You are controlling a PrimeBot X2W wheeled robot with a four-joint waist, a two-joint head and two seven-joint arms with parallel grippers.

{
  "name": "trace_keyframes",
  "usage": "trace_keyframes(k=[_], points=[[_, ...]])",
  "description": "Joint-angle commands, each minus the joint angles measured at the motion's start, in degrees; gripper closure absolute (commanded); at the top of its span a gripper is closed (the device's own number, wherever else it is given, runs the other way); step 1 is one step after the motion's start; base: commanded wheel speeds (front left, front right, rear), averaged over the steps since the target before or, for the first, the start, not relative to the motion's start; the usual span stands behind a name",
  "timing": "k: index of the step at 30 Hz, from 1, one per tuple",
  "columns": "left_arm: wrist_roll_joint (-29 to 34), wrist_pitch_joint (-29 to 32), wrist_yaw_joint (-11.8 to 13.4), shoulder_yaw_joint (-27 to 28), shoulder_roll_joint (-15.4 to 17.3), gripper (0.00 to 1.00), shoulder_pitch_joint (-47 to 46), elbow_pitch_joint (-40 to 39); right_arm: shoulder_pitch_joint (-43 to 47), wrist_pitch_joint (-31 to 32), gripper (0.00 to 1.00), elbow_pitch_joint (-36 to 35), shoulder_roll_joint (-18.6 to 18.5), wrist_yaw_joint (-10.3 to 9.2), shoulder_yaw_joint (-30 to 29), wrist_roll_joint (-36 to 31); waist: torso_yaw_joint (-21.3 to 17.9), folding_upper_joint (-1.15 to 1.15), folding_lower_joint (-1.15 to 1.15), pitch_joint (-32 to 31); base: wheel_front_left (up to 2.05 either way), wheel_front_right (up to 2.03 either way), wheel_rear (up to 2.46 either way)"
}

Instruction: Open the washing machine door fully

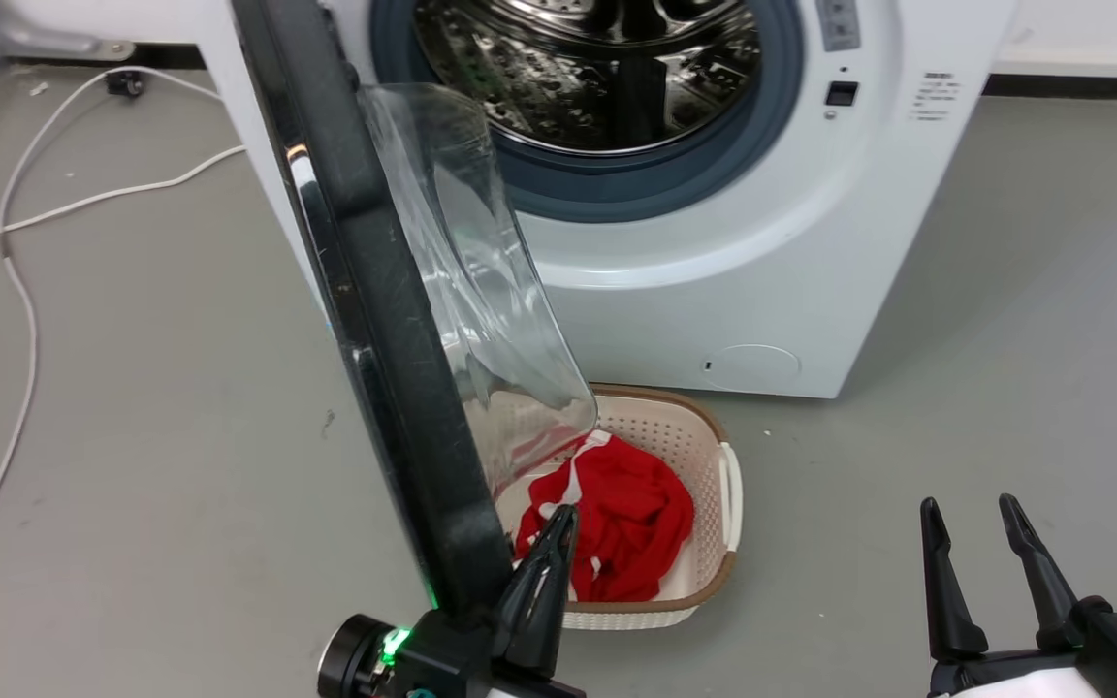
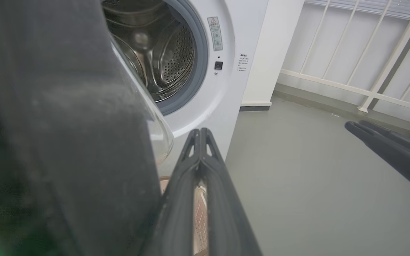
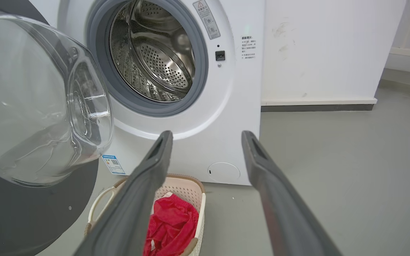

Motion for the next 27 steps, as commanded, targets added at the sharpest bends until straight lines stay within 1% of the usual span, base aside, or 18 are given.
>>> trace_keyframes(k=[1, 8, 9, 10, 14, 22, 27], points=[[0.1, 0.2, 1.8, 2.4, 1.6, 1.0, 0.2, -0.9, -0.1, 0.1, 0.0, 0.0, 0.1, -0.03, -0.2, -0.5, 1.9, 0.0, 0.0, 0.2, 0.0, 0.0, 0.0], [0.2, 0.1, 3.5, 3.4, 2.8, 1.0, 2.6, -3.9, 0.0, 0.5, 0.0, -0.7, 0.1, -0.03, -0.6, -0.9, 7.1, 0.0, 0.0, 0.7, 0.0, 0.0, 0.0], [0.1, 0.0, 3.8, 3.5, 2.9, 1.0, 2.9, -4.3, 0.2, 0.7, 0.0, -0.8, 0.1, -0.04, -0.7, -0.9, 7.9, 0.0, 0.0, 0.8, 0.0, 0.0, 0.0], [0.1, 0.0, 3.8, 3.5, 2.9, 1.0, 2.9, -4.3, 0.2, 0.7, 0.0, -0.8, 0.1, -0.04, -0.7, -0.9, 7.9, 0.0, 0.0, 0.8, 0.0, 0.0, 0.0], [0.3, -0.5, 4.6, 3.9, 2.9, 1.0, 3.7, -5.4, 0.3, 1.0, 0.0, -1.2, 0.1, -0.04, -1.1, -1.1, 11.2, 0.0, 0.0, 1.1, 0.0, 0.0, 0.0], [-0.3, -1.4, 6.3, 6.2, 3.6, 1.0, 4.9, -6.5, 0.5, 1.6, 0.0, -2.0, 0.1, -0.04, -1.5, -1.4, 17.3, 0.0, 0.0, 1.7, 0.0, 0.0, 0.0], [-0.7, -1.9, 7.0, 8.1, 4.5, 1.0, 5.2, -6.5, 0.4, 2.1, 0.0, -2.8, 0.1, -0.04, -1.6, -1.6, 19.9, 0.0, 0.0, 2.2, 0.0, 0.0, 0.0]])
